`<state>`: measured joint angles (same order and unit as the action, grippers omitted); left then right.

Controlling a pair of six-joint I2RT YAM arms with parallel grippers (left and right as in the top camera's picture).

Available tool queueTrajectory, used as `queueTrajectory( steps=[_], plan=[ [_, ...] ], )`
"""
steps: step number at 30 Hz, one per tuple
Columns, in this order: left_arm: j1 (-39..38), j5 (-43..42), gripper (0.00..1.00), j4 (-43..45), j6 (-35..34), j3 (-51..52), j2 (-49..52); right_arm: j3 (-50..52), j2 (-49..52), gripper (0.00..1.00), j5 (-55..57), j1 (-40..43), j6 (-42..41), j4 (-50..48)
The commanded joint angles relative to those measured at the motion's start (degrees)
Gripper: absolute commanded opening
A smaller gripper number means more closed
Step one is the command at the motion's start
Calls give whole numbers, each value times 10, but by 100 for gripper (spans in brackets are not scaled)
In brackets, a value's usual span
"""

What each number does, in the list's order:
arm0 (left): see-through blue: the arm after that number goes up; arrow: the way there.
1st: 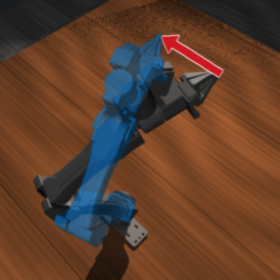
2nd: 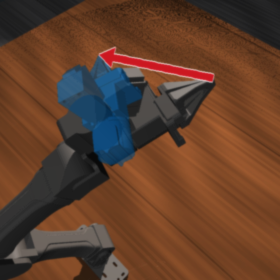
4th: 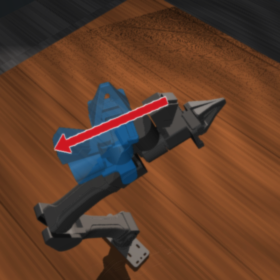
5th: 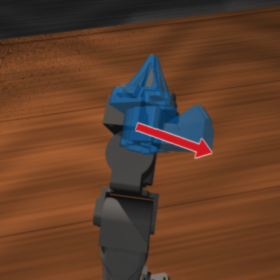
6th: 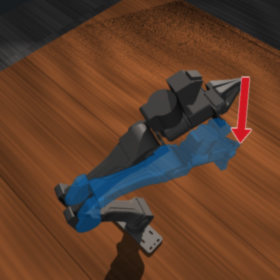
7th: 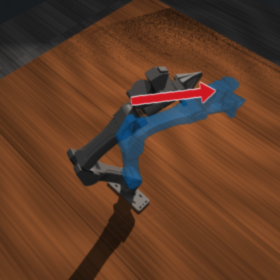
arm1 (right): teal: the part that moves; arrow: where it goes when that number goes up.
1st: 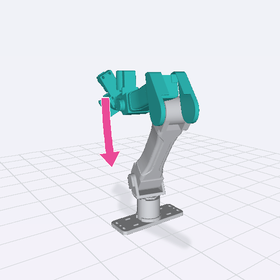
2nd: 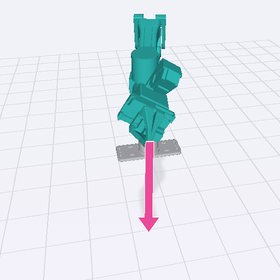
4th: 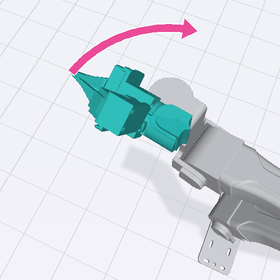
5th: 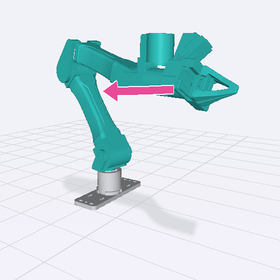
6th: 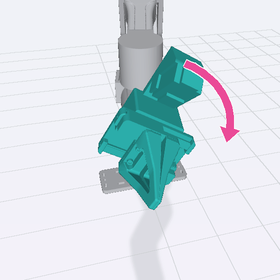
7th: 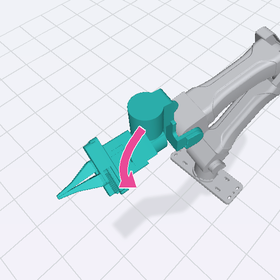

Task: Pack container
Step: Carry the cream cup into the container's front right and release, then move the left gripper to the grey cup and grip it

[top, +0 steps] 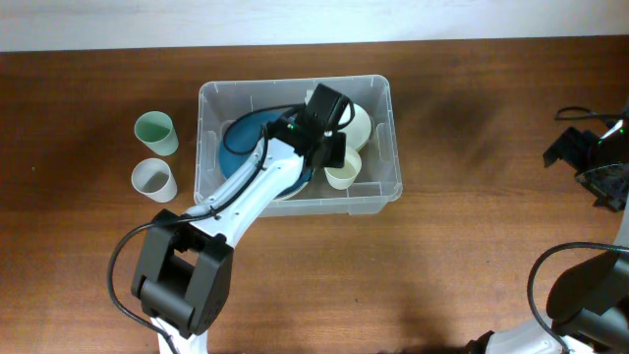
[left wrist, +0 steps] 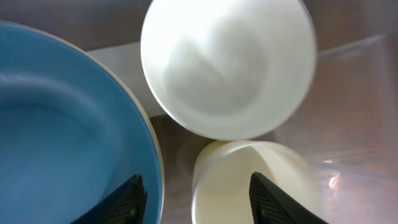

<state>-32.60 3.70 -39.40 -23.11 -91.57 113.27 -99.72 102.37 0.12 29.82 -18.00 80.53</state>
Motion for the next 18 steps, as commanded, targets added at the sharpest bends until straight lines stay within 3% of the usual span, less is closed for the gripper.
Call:
queueTrajectory(
  steps=[1, 3, 4, 5, 9, 12, 14, 18],
  plan=[
    [14, 18, 58, -63, 31, -123, 4, 1, -6, 99, 1, 2, -5, 0],
    [26, 64, 59, -118, 31, -185, 1, 1, -6, 99, 1, 2, -5, 0],
    [35, 88, 85, -144, 31, -212, -1, 1, -6, 99, 1, 2, -5, 0],
    [52, 129, 99, -190, 31, -259, -4, 1, -6, 99, 1, 2, -5, 0],
    [139, 169, 99, -316, 27, -356, -9, 1, -6, 99, 1, 2, -5, 0],
    [231, 177, 99, -390, -23, -368, -10, 1, -6, 99, 1, 2, -5, 0],
    [297, 160, 100, -432, -61, -366, -8, 1, -6, 99, 1, 2, -5, 0],
    [423, 63, 99, -460, -64, -338, -7, 1, -6, 99, 1, 2, -5, 0]
  ],
)
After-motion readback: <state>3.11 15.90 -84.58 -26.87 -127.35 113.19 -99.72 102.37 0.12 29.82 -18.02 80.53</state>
